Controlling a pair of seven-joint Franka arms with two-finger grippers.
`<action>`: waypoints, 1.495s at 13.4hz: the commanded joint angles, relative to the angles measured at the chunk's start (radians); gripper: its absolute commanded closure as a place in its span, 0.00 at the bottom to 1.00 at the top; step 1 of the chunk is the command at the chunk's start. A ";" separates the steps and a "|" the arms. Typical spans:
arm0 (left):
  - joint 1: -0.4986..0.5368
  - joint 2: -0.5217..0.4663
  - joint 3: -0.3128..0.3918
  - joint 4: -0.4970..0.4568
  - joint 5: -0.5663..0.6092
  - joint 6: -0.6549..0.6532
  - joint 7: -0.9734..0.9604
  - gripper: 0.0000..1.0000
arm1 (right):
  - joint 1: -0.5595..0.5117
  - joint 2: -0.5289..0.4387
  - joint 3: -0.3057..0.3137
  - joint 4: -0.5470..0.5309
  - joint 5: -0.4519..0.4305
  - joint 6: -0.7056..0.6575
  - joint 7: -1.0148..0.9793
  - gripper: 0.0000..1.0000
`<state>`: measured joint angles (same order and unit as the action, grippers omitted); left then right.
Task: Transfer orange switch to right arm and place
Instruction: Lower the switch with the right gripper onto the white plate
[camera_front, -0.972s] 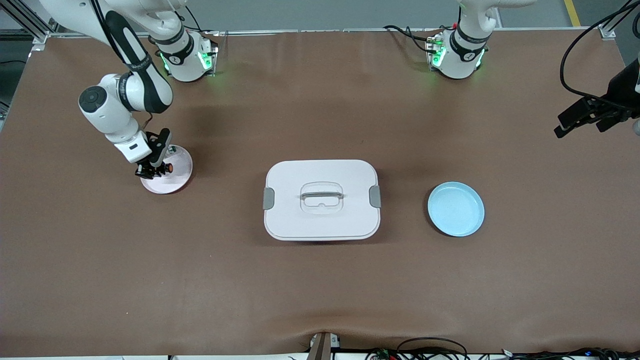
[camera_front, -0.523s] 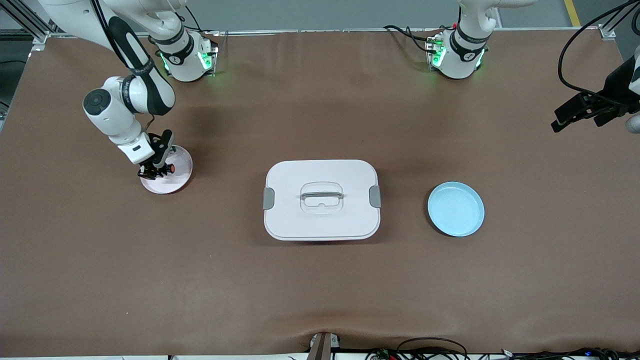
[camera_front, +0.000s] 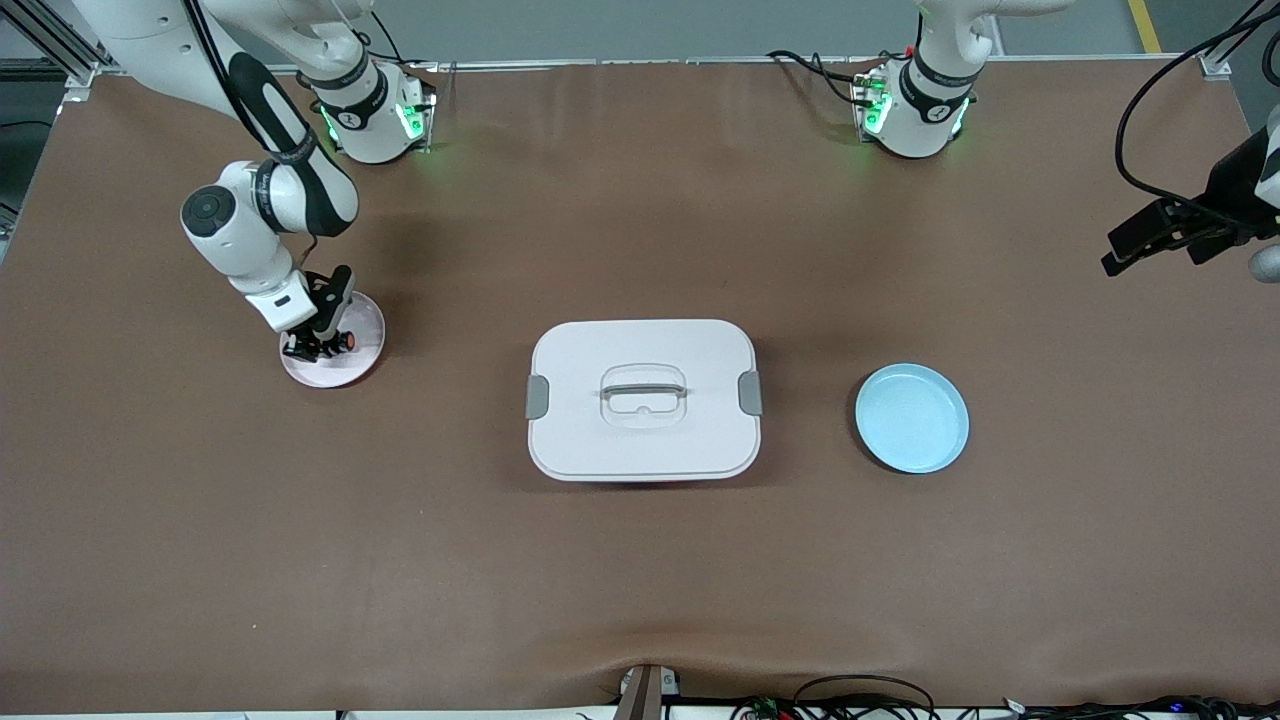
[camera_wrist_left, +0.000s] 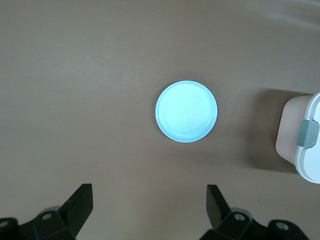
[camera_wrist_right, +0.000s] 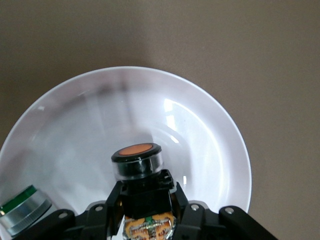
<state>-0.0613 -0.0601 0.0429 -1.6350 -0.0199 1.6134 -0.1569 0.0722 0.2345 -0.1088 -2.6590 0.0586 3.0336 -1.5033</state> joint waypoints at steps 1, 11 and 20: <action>-0.012 0.009 0.003 0.044 0.017 -0.041 0.010 0.00 | 0.009 0.014 0.014 -0.004 0.001 0.022 0.050 1.00; -0.009 0.011 0.003 0.044 0.003 -0.049 0.007 0.00 | 0.017 0.022 0.014 0.014 0.003 0.013 0.086 0.00; -0.009 0.011 0.003 0.044 0.003 -0.049 0.005 0.00 | 0.020 0.020 0.029 0.040 0.003 0.004 0.104 0.00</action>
<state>-0.0648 -0.0596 0.0428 -1.6173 -0.0200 1.5872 -0.1569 0.0834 0.2469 -0.0872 -2.6356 0.0588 3.0397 -1.4188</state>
